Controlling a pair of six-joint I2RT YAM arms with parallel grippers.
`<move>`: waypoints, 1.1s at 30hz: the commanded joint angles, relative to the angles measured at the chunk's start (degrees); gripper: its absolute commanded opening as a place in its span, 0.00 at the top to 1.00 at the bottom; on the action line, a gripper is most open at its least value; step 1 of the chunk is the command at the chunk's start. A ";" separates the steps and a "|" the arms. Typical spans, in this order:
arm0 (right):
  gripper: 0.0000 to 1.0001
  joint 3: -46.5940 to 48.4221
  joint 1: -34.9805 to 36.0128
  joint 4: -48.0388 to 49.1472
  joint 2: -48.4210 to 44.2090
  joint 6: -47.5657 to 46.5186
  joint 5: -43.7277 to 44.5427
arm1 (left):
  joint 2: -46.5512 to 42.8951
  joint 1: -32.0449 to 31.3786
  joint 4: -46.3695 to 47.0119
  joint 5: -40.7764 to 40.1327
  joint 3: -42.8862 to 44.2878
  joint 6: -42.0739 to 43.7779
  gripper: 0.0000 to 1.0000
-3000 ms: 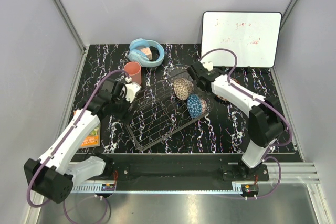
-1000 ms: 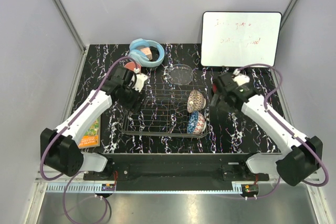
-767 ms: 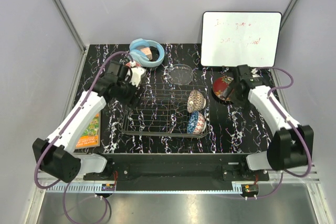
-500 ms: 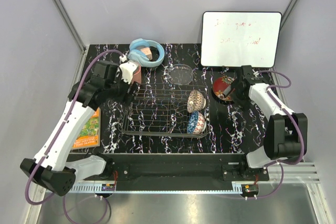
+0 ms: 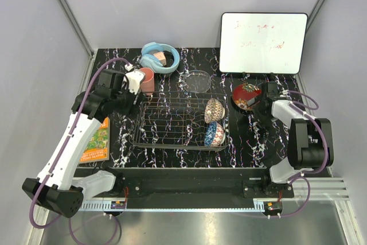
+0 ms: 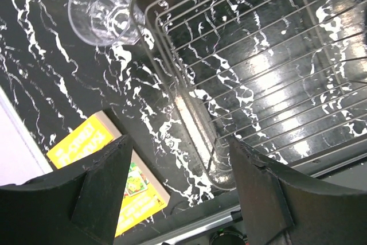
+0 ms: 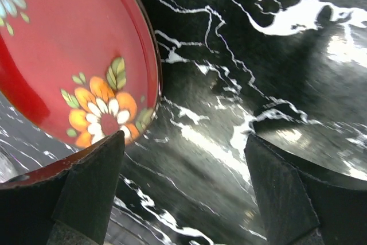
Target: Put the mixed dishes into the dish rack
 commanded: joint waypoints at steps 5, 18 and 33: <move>0.10 -2.91 -1.58 10.36 3.14 8.75 -0.48 | -2.42 2.72 2.72 -2.20 -2.80 1.48 0.28; 0.25 -8.27 -2.03 14.14 0.68 13.93 4.45 | -3.21 3.95 4.22 -1.59 -5.18 1.48 0.28; 0.57 -10.39 -2.21 16.95 1.91 13.59 5.50 | -4.71 4.04 4.57 -2.47 -6.67 1.74 0.28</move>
